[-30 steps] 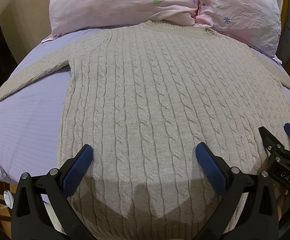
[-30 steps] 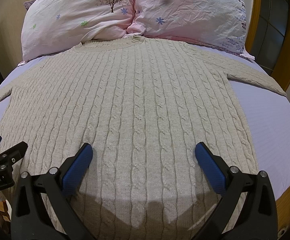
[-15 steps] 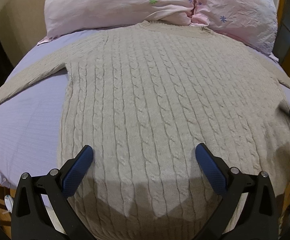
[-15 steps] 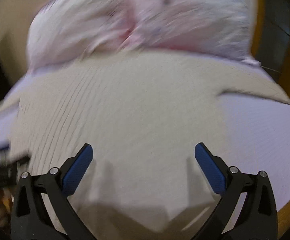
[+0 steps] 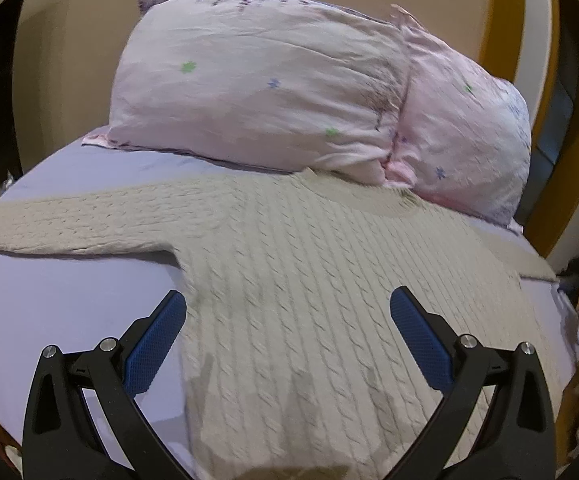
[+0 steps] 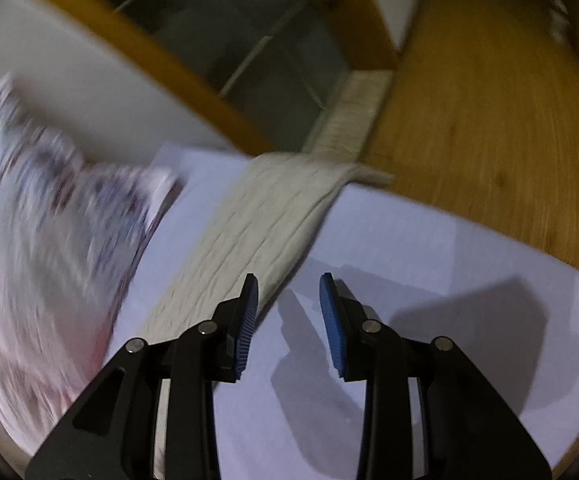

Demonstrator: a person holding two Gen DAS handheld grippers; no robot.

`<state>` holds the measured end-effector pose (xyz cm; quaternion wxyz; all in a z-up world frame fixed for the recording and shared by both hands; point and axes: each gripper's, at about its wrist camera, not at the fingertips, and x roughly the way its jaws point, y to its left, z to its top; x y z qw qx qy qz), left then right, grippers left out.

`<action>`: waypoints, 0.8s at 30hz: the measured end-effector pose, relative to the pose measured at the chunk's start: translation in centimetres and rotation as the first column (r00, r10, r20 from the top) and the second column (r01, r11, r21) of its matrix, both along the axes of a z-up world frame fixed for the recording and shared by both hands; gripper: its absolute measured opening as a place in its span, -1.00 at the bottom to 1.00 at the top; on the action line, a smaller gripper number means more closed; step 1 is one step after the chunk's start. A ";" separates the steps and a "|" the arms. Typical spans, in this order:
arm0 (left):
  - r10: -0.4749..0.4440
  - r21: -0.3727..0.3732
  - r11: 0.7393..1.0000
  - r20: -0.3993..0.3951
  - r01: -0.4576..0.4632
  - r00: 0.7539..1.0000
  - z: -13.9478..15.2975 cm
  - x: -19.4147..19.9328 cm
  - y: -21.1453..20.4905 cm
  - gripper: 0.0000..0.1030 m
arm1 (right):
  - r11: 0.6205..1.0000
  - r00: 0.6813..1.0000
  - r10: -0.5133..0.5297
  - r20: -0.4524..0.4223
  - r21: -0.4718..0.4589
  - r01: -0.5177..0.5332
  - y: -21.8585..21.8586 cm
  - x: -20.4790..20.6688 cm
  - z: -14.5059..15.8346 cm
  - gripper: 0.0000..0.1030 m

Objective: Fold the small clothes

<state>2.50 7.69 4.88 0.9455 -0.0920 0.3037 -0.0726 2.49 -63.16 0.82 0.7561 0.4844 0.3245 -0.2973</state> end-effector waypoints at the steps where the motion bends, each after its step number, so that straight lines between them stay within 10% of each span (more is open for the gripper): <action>1: 0.001 -0.026 1.000 0.002 -0.001 1.000 0.0 0.1 0.5 0.97 | 1.000 1.000 -0.011 0.018 0.011 0.011 -0.6 0.0 -0.1 -0.38; 11: 0.105 -0.215 0.971 -0.023 -0.107 0.994 -1.3 1.2 6.6 0.97 | 0.999 0.998 -0.048 0.028 0.006 0.048 -4.0 2.0 -0.5 -0.87; 15: 0.199 -0.296 0.934 -0.039 -0.202 0.979 -1.7 0.9 10.6 0.97 | 0.961 0.982 0.147 0.115 -0.250 -0.115 2.9 4.5 5.9 -0.88; 19: 0.301 -0.320 0.899 -0.050 -0.300 0.952 -1.7 0.9 14.0 0.97 | 0.831 0.835 0.495 0.239 -0.412 -0.374 15.7 7.6 12.9 -0.88; 24: 0.390 -0.355 0.853 -0.053 -0.382 0.919 -1.3 0.6 16.5 0.97 | 0.529 0.460 0.848 0.263 -0.457 -0.715 35.4 11.3 14.0 -0.77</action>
